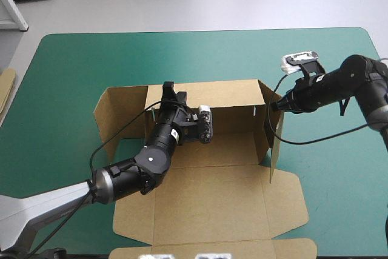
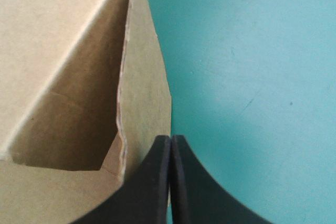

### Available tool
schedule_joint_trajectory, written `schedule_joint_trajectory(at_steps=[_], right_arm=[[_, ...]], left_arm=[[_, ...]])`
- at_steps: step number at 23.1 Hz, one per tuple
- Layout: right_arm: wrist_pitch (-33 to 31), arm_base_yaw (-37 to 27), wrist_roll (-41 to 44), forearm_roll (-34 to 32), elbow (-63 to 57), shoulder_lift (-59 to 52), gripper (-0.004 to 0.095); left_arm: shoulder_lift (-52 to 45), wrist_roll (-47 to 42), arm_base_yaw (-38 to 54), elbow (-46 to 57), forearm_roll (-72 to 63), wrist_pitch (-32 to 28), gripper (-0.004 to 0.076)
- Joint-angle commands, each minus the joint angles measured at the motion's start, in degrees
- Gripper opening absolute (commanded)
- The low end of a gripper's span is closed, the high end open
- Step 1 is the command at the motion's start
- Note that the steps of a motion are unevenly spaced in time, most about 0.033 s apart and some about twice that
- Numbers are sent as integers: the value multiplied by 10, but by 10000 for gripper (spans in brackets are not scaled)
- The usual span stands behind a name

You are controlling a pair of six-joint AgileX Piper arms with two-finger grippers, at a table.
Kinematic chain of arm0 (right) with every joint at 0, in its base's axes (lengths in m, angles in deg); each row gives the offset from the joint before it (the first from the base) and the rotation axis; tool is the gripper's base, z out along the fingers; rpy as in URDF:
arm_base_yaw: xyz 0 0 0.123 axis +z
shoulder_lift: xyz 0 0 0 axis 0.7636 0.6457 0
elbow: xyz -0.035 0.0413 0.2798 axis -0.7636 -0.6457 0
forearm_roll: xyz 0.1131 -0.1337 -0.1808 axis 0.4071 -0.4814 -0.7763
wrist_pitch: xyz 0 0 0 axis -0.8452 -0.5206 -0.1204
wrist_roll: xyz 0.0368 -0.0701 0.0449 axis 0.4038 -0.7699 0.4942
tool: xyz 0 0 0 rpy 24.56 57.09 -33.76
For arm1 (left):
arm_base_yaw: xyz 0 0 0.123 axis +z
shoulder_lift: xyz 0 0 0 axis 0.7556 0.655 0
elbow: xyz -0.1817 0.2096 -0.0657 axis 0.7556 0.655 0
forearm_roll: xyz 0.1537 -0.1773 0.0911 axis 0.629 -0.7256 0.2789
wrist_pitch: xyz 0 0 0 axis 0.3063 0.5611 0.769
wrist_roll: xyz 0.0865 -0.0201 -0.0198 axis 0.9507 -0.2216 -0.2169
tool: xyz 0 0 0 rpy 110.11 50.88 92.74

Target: Fold the box

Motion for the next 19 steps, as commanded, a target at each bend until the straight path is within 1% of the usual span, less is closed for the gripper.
schedule_joint_trajectory(at_steps=[1, 2, 3, 4, 6, 7, 9, 10, 11, 12, 13, 16, 19], right_arm=[[84, -4, -75, 72, -48, -62, -17], [100, -4, -99, 84, -60, -73, -17], [132, -4, -136, 119, -94, -94, -17], [150, -4, -161, 137, -116, -109, -17], [173, -4, -193, 163, -162, -137, -6], [184, -4, -211, 177, -187, -151, 32], [197, -4, -259, 221, -224, -171, 145], [198, -4, -277, 233, -234, -174, 208], [200, -4, -288, 241, -241, -175, 244], [206, -4, -309, 250, -250, -175, 307], [209, -4, -318, 257, -255, -175, 348], [202, -4, -335, 276, -264, -175, 407], [198, -4, -366, 293, -265, -175, 411]], left_arm=[[-17, -15, -5, -14, 12, 10, -8], [-17, -15, -5, -14, 12, 11, -8], [-17, -15, -5, -14, 12, 11, -8], [-17, -15, -5, -14, 12, 11, -8], [-17, -27, -5, -14, 12, 11, -8], [-17, -33, -5, -14, 12, 10, -8], [-17, -33, -5, -14, 12, 11, -8], [-17, -33, -5, -14, 12, 11, -8], [-17, -33, -5, -14, 12, 11, -8], [-17, -33, -5, -14, 12, 11, -8], [-17, -33, -5, -14, 12, 12, -8], [-17, -33, -5, -14, 12, 12, -8], [-17, -33, -5, -15, 13, 13, -8]])
